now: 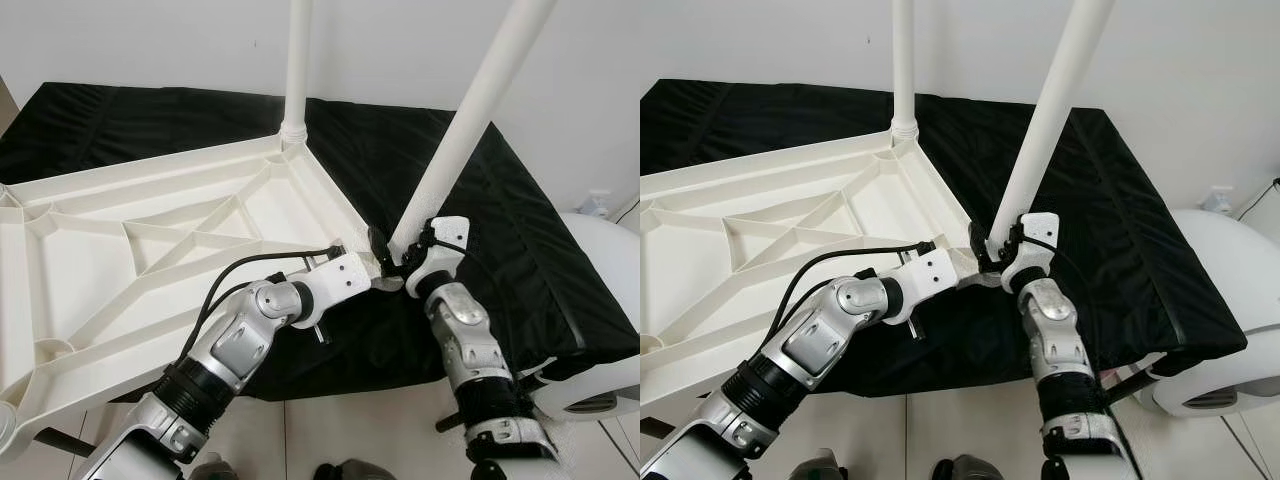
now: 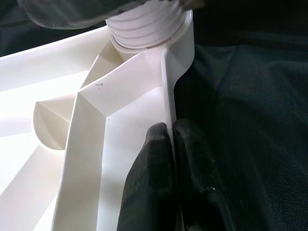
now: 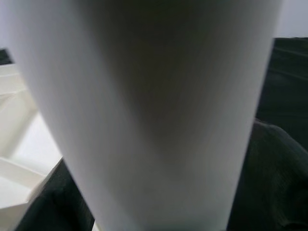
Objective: Building children table
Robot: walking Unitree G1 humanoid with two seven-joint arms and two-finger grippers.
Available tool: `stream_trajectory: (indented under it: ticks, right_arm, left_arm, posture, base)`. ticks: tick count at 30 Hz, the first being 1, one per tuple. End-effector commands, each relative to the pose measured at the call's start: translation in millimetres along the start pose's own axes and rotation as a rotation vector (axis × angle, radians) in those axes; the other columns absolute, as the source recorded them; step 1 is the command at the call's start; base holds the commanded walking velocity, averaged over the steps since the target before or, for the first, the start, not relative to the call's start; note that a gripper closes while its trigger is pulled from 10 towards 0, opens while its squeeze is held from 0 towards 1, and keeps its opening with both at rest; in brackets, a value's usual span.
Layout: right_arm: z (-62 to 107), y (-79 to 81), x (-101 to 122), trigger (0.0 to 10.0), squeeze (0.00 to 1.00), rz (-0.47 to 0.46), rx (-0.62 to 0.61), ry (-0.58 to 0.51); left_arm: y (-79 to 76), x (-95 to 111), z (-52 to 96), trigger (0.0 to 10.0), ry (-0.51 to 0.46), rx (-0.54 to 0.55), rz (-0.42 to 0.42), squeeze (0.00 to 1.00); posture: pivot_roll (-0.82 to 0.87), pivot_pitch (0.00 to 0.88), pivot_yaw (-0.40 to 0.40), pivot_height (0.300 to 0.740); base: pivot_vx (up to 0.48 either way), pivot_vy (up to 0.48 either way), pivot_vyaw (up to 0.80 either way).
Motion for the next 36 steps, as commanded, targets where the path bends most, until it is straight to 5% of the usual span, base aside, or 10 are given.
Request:
stream_trajectory:
  ticks: [1,11,20,22,23,26,27,36]
  right_arm:
    - [0.2,-4.1,4.1,10.0,0.00,0.001,0.064,0.004]
    - [3.2,-5.6,-2.8,10.0,0.00,0.027,0.326,0.134]
    - [2.6,-15.2,-4.5,10.0,0.00,0.059,0.369,0.187]
    - [1.9,-17.9,-2.9,9.4,0.00,0.065,0.367,0.187]
    - [1.2,-20.1,-1.3,4.3,0.00,0.064,0.365,0.187]
    - [0.8,-21.6,-0.1,4.3,0.00,0.062,0.368,0.186]
    - [0.5,-22.8,1.5,0.0,0.00,0.064,0.369,0.181]
    - [1.8,-24.3,1.0,0.0,0.00,0.066,0.386,0.185]
  left_arm:
    - [-20.7,14.2,-6.8,10.0,-0.068,-0.091,0.000,0.00]
    - [-18.1,15.4,-5.9,10.0,-0.070,-0.091,-0.005,0.00]
    - [-16.8,17.6,-6.2,10.0,-0.074,-0.085,0.001,0.00]
    - [-16.8,17.9,-6.2,10.0,-0.074,-0.085,0.001,0.00]
    - [-16.9,18.1,-6.2,10.0,-0.074,-0.085,0.002,0.00]
    - [-16.9,18.3,-6.3,10.0,-0.074,-0.085,0.003,0.00]
    - [-17.0,18.5,-6.3,10.0,-0.075,-0.084,0.003,0.00]
    - [-16.9,19.7,-6.9,10.0,-0.079,-0.084,0.004,0.00]
  posture:
    - [0.04,0.000,-0.102,0.740]
    - [0.04,0.000,-0.091,0.740]
    - [0.04,0.000,-0.093,0.740]
    - [0.04,0.000,-0.093,0.740]
    - [0.04,0.000,-0.094,0.740]
    - [0.04,0.000,-0.094,0.740]
    - [0.04,0.000,-0.094,0.740]
    - [0.04,0.000,-0.093,0.740]
  base:
    - [0.000,0.000,0.00]
    - [0.000,0.000,0.00]
    - [0.000,0.000,0.00]
    - [0.000,0.000,0.00]
    - [0.000,0.000,0.00]
    - [0.000,0.000,0.00]
    - [0.000,0.000,0.00]
    - [0.000,0.000,0.00]
Point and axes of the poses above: a point about 5 cm out from each wrist's last joint towards the gripper, its own z axis pointing back from the gripper into the wrist, its own x axis along the axis of the wrist's last joint, y = z × x, the point moved 5 cm from there along -z, pointing out of the wrist towards the gripper, and after that the axes turned 11 degrees about -z, right-handed, at the moved point
